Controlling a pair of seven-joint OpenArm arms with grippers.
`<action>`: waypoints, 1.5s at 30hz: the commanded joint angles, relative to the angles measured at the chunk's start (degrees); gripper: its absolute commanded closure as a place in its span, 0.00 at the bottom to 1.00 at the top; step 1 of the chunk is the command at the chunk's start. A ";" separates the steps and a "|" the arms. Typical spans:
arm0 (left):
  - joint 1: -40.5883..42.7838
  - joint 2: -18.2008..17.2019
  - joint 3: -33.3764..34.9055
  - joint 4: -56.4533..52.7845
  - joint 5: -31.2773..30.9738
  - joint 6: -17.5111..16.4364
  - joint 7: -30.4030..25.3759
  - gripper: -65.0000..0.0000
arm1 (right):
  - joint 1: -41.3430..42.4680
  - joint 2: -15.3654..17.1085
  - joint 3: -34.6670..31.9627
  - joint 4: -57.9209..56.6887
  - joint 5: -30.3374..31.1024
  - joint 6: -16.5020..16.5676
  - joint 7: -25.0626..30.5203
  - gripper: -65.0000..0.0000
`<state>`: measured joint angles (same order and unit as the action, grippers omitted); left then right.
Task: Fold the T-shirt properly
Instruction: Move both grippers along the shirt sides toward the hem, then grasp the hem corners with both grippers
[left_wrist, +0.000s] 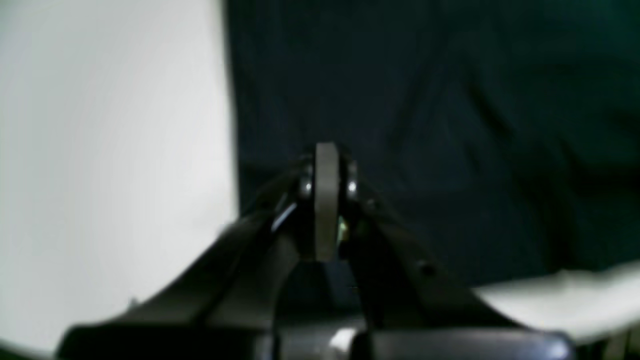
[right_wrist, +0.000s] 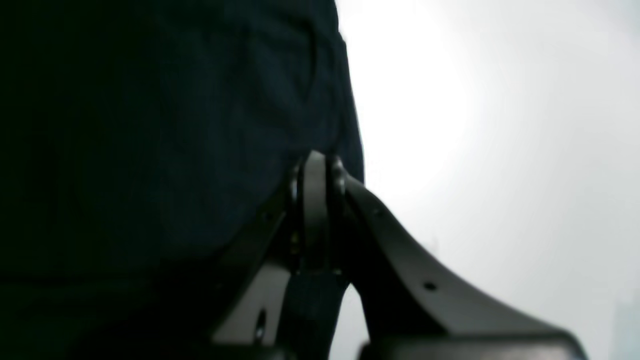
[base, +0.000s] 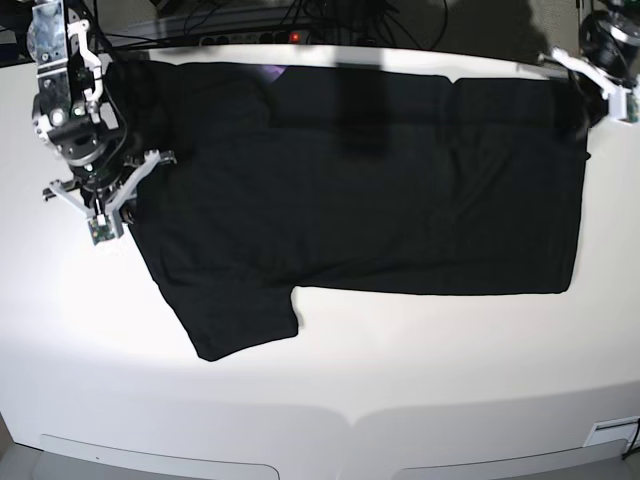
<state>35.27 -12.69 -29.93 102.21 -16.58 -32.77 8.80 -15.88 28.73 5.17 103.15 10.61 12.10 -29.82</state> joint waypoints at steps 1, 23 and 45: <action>-1.75 -0.94 -0.42 0.90 -0.96 0.13 -0.22 0.88 | 1.20 0.76 0.46 0.85 -0.33 0.57 0.52 1.00; -57.72 -16.48 17.00 -56.87 -5.97 -7.23 18.47 0.67 | 5.11 0.76 0.46 0.85 0.50 4.66 -3.26 0.36; -66.58 -12.07 17.03 -76.37 -0.42 -7.23 18.14 0.74 | 8.13 0.76 0.46 0.85 0.48 4.66 -5.38 0.36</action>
<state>-30.52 -24.12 -13.04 25.61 -18.04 -39.66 25.26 -8.60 28.56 5.17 103.11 11.03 16.82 -36.14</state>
